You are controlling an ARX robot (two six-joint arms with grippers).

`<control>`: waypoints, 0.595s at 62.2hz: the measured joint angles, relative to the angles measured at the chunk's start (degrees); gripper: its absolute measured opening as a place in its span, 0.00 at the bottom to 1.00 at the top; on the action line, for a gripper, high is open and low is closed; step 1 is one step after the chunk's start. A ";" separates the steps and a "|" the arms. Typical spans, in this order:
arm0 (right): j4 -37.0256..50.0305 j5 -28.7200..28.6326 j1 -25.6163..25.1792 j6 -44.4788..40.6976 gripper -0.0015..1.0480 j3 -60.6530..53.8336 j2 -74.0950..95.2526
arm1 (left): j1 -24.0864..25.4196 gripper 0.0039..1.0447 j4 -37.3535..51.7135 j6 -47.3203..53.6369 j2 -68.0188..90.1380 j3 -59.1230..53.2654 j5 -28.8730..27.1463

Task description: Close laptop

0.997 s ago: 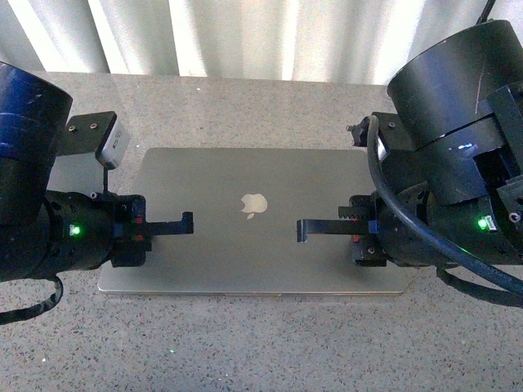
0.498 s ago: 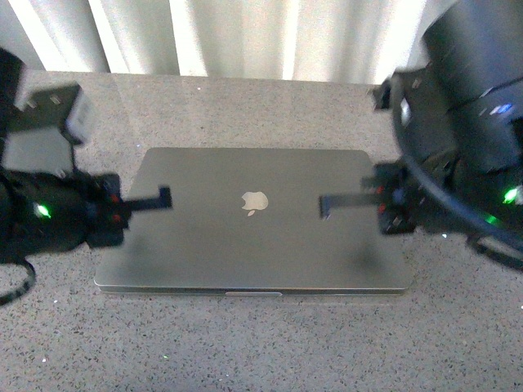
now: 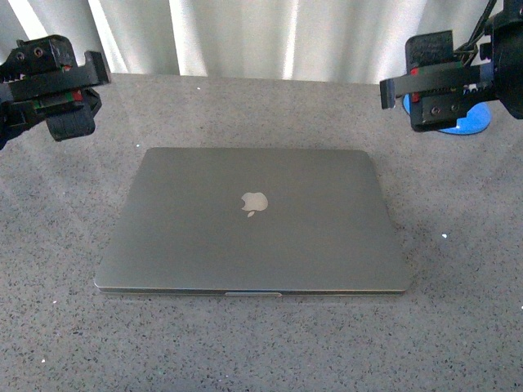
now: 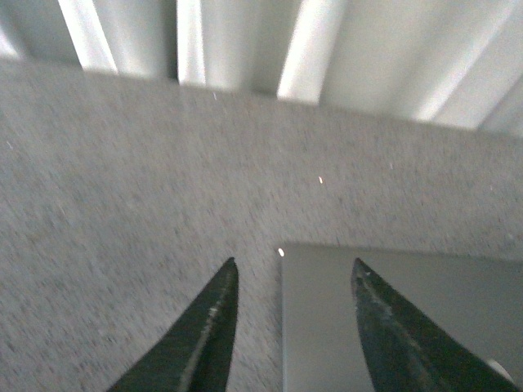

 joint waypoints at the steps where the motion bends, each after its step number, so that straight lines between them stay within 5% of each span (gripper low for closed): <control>1: 8.55 -0.72 -0.55 -0.26 0.45 -3.45 0.48 | 0.31 0.32 3.48 1.18 -0.31 -1.55 0.04; 6: 28.37 -2.84 -3.50 -0.90 0.27 -13.20 -1.90 | 2.10 0.13 9.68 4.90 -6.97 -5.77 1.36; 9: 31.54 -4.28 -5.33 -0.94 0.15 -16.59 -6.56 | 3.08 0.03 9.60 5.73 -11.50 -8.17 2.08; 14: 31.52 -6.01 -7.10 -0.94 0.02 -19.93 -10.95 | 3.98 0.03 8.37 6.43 -15.26 -11.37 3.52; 37: 23.32 -12.24 -13.53 -1.11 0.01 -30.99 -29.00 | 9.66 0.03 -1.53 7.19 -32.79 -19.80 10.05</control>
